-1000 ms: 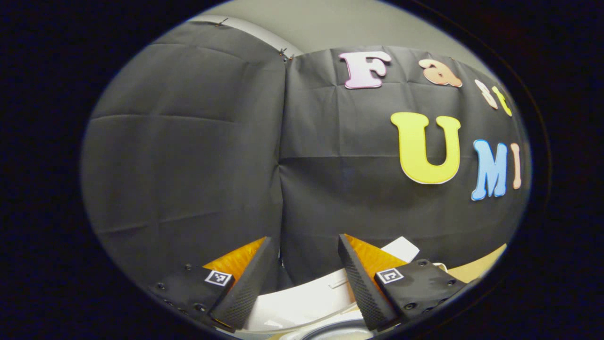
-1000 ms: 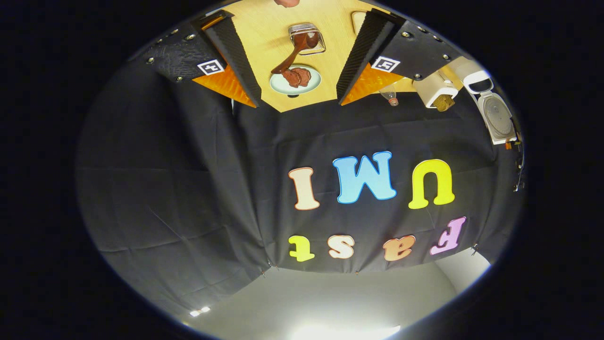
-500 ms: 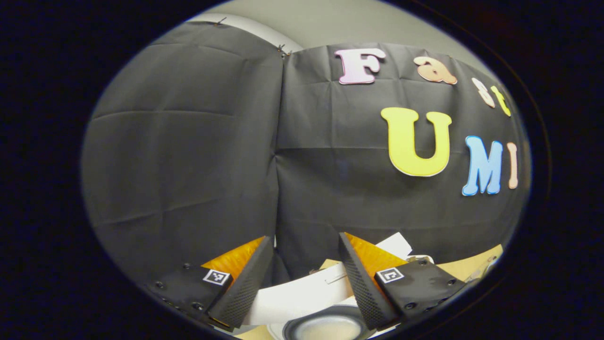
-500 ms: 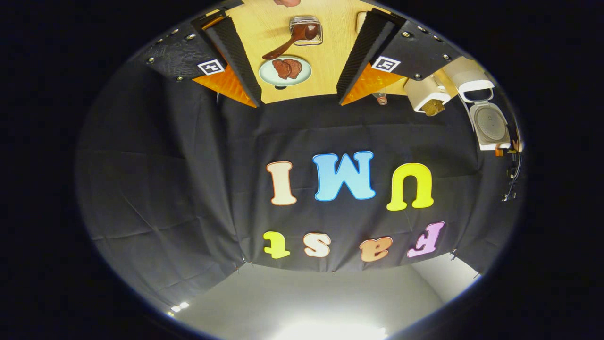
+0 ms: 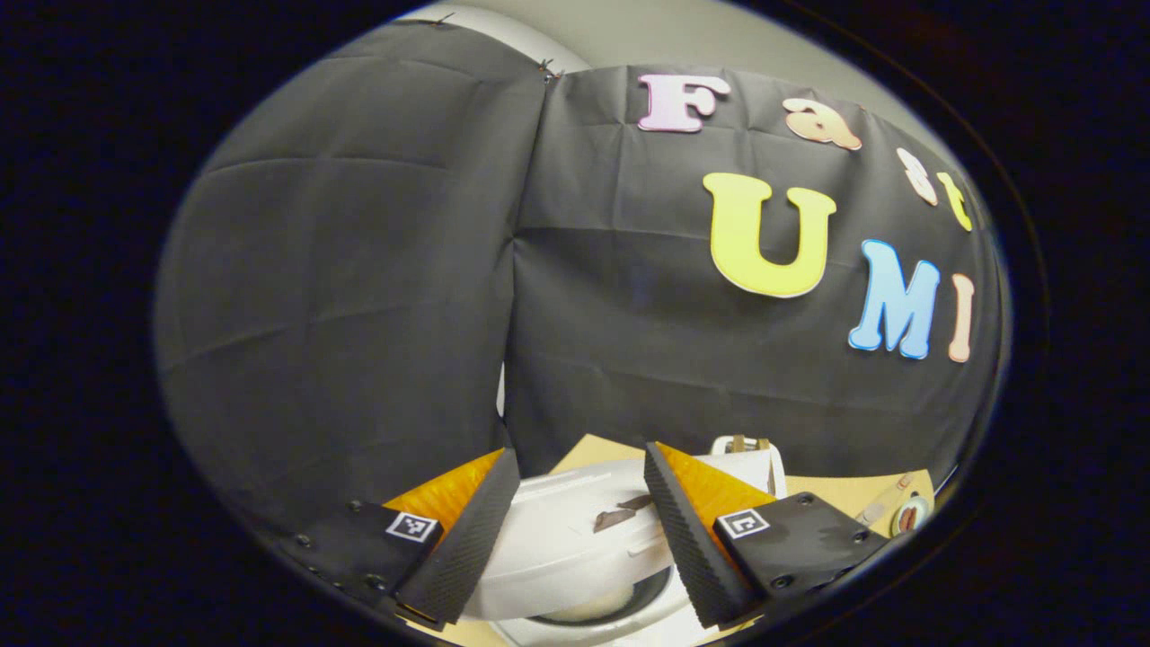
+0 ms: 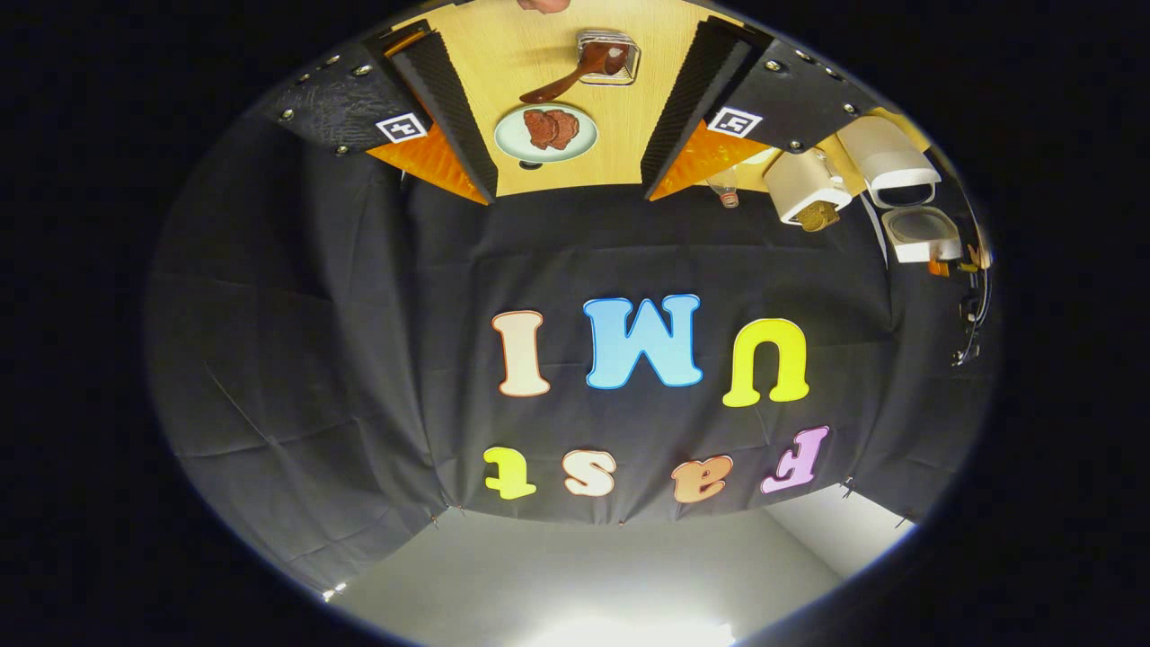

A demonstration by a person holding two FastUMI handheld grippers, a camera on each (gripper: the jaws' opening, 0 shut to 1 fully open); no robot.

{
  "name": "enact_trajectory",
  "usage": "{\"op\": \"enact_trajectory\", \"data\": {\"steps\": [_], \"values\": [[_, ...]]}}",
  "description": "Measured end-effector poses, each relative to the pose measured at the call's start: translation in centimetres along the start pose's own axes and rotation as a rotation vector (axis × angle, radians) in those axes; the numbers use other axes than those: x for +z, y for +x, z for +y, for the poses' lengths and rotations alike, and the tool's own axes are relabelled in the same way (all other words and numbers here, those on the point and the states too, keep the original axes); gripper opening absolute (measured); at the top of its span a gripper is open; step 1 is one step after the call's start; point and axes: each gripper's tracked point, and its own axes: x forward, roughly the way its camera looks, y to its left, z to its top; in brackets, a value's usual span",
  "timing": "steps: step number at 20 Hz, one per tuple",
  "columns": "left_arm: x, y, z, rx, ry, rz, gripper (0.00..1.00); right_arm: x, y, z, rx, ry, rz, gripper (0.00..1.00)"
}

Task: Close the left gripper, press the button to open the rice cooker; take a wooden spoon from the chopstick holder with the right hand, scoop a spoonful of rice and pour it into the rice cooker, then put the wooden spoon back into the chopstick holder.

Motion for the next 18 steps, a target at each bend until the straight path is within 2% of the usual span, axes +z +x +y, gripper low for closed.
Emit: {"op": "enact_trajectory", "data": {"steps": [3, 8, 11, 13, 18], "values": [[-3.2, -1.4, -0.8, 0.001, 0.021, 0.009, 0.97, 0.0, -0.1, -1.1, 0.004, -0.014, 0.005, 0.98], [-7.5, -2.2, -1.8, -0.002, -0.008, 0.055, 0.97, -0.5, -0.8, -2.3, -0.001, -0.032, 0.017, 0.98], [-9.3, -2.5, -2.4, -0.008, 0.056, 0.059, 0.96, -0.9, -1.3, -3.3, -0.015, -0.048, 0.024, 0.98], [-10.2, -2.4, -2.5, -0.003, 0.043, 0.071, 0.96, -1.1, -1.7, -3.5, -0.019, -0.030, 0.030, 0.98], [-12.6, -2.3, -2.6, 0.003, 0.090, 0.083, 0.98, -1.9, -2.1, -3.4, -0.020, -0.030, 0.041, 0.98]]}}
